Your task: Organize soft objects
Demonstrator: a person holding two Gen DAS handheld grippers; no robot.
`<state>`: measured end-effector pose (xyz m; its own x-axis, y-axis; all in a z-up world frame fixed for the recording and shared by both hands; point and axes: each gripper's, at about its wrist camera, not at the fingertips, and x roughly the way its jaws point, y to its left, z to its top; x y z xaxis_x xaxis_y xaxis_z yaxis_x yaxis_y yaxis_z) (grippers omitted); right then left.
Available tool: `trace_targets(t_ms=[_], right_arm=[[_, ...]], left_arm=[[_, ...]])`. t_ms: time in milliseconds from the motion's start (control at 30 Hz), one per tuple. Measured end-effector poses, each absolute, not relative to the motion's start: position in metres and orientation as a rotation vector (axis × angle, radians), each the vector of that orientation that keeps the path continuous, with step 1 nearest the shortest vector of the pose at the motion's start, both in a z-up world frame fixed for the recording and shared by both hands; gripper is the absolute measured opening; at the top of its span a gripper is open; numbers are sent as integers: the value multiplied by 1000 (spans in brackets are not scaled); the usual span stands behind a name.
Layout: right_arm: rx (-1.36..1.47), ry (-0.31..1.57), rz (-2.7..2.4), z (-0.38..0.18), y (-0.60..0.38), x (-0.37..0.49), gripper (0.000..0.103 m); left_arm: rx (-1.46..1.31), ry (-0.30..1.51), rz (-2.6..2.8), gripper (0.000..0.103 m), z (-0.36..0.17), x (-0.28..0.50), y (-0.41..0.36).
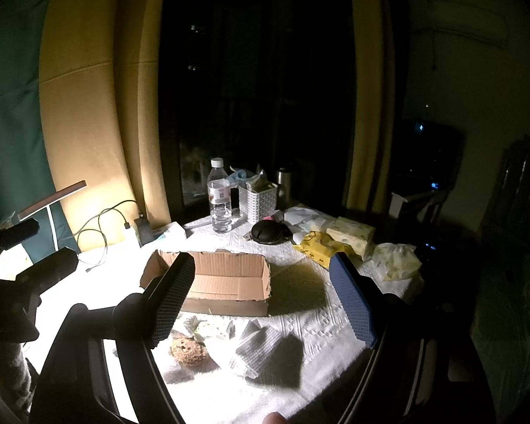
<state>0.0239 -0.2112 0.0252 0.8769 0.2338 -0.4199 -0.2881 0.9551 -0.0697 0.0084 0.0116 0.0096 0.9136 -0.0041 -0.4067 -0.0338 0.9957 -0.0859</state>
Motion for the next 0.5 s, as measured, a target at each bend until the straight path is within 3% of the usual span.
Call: trace_targets(t_ms=[500], right_arm=[[-136,423,272,26,-210,24,81]], left_arm=[[-87,405,12,103,11,2,6]])
